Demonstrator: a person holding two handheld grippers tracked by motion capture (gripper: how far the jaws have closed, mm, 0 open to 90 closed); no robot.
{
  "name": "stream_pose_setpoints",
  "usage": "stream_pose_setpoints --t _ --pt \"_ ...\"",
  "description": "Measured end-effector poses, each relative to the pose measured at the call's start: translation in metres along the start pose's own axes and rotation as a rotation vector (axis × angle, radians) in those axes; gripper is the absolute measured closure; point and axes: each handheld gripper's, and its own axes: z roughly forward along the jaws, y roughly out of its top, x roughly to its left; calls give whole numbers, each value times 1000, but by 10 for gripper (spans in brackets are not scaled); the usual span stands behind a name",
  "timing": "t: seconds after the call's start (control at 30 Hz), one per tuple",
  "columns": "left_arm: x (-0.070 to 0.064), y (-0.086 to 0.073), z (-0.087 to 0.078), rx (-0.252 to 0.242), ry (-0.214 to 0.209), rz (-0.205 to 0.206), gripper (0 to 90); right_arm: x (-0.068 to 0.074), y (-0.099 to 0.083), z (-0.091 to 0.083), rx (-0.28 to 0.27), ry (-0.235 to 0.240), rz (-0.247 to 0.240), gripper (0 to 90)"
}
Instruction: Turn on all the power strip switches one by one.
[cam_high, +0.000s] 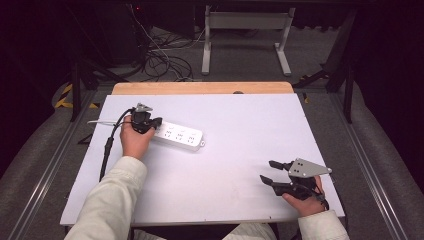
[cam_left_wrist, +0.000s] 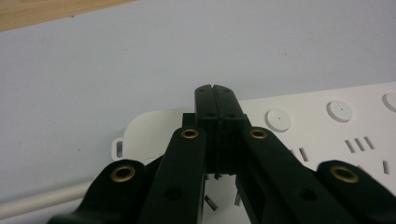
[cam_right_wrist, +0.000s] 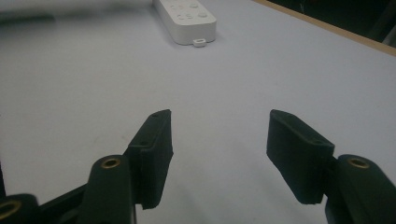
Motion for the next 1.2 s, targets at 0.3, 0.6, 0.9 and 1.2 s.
stream_pose_setpoints --t 0.3,0.6,0.9,1.2 --pt "0 -1 1 -4 4 -7 898 0 0 0 2 1 0 411" --pt "-3 -1 2 6 31 -6 899 0 0 0 2 4 0 411" --pt "-5 0 3 22 39 -22 900 0 -1 0 4 8 1 411" --pt "-5 4 3 69 43 -37 900 0 -1 0 3 10 1 411"
